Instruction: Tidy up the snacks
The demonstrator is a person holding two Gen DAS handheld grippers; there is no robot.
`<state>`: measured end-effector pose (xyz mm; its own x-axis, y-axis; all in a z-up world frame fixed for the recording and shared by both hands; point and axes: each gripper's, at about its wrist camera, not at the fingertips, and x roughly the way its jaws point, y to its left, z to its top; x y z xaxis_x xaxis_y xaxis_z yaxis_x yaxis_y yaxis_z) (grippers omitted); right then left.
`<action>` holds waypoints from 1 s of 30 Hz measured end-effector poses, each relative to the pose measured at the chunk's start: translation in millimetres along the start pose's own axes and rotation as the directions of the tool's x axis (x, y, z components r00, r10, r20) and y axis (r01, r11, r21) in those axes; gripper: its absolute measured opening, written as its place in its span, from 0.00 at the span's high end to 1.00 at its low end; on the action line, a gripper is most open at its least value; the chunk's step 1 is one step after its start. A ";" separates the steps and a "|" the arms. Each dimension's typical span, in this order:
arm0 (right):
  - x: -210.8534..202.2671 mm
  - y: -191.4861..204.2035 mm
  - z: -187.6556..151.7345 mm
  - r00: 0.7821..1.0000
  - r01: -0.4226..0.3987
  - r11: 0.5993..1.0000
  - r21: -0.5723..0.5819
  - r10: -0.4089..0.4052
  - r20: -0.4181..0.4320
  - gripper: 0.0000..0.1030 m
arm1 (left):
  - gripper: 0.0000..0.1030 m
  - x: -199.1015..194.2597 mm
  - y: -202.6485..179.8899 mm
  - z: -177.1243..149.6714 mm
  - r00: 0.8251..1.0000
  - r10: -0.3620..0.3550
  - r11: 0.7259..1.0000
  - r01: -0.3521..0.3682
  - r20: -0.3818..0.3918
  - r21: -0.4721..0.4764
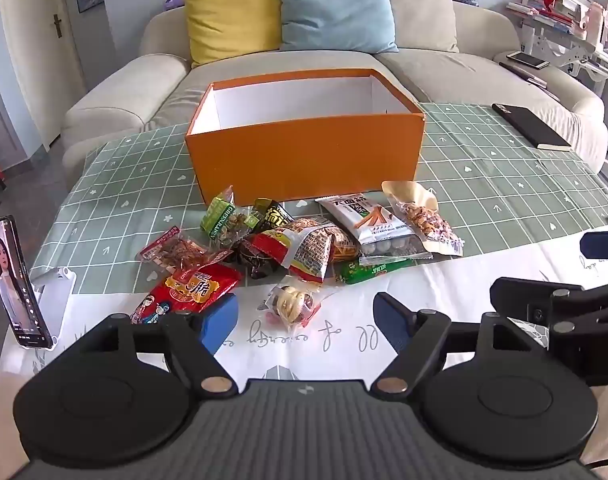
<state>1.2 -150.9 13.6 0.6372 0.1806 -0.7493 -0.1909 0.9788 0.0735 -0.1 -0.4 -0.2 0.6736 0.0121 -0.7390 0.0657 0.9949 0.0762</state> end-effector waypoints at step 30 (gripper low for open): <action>7.4 -2.9 -0.5 1.000 -0.001 1.000 0.012 0.002 -0.018 0.03 | 0.13 2.4 7.0 -0.9 1.000 -0.002 0.999 0.001 -0.025 -0.033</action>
<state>6.1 -152.4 7.5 0.6236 0.1803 -0.7607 -0.1828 0.9797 0.0824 1.3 6.8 -2.0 0.6548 0.0124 -0.7557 0.0423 0.9977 0.0530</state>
